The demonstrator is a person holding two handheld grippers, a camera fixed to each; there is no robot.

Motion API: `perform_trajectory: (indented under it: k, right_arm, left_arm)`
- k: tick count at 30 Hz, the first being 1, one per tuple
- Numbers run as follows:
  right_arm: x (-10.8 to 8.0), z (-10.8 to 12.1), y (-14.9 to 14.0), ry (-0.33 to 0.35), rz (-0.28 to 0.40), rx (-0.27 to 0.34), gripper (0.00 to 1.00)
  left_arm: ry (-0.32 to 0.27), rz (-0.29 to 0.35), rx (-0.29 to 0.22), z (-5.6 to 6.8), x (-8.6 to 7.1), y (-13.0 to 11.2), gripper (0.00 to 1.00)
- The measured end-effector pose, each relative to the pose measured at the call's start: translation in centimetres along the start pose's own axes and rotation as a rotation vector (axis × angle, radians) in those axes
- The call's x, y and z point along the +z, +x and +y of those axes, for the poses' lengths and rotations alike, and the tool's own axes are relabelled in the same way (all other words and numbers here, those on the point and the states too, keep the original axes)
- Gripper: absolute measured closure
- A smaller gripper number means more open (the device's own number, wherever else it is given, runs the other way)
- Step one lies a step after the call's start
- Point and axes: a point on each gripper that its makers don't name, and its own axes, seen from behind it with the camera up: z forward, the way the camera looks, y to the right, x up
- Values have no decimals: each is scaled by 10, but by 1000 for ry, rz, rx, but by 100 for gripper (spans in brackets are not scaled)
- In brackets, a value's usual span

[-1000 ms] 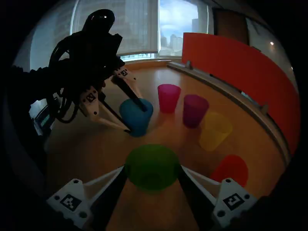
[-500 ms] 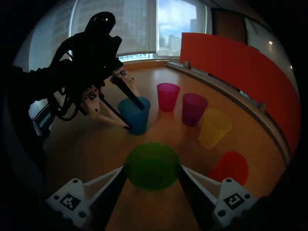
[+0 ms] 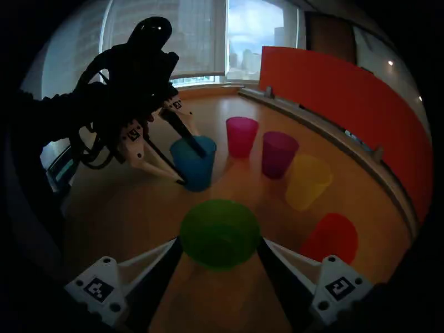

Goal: Pour water

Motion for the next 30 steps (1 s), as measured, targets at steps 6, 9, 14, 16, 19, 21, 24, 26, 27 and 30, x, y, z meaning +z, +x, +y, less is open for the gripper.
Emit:
perform_trajectory:
  k: [6,9,14,16,19,21,24,26,27,30]
  right_arm:
    - [-6,1,-8,-11,-5,13,1]
    - [-11,2,-12,-19,-6,19,1]
    - [-21,3,-21,-38,-7,36,1]
    - [-25,3,-25,-46,-8,44,1]
    - [-33,2,-31,-59,-8,58,1]
    - [-39,3,-35,-70,-5,69,1]
    - [-48,3,-38,-84,1,90,1]
    - [-54,4,-39,-95,10,103,1]
    - [-57,5,-40,-101,15,110,1]
    - [-65,8,-39,-117,35,131,1]
  left_arm:
    - [13,-24,3,-1,-3,-10,13]
    - [23,-39,5,-4,-7,-17,13]
    - [46,-40,-11,-7,-15,-26,12]
    - [55,-36,-22,-9,-20,-29,13]
    - [69,-29,-37,-10,-29,-34,13]
    - [78,-27,-45,-10,-34,-38,13]
    - [103,-23,-54,-13,-42,-43,12]
    - [118,-12,-58,-14,-46,-44,12]
    - [127,-6,-61,-14,-49,-44,13]
    - [141,16,-81,-14,-55,-43,13]
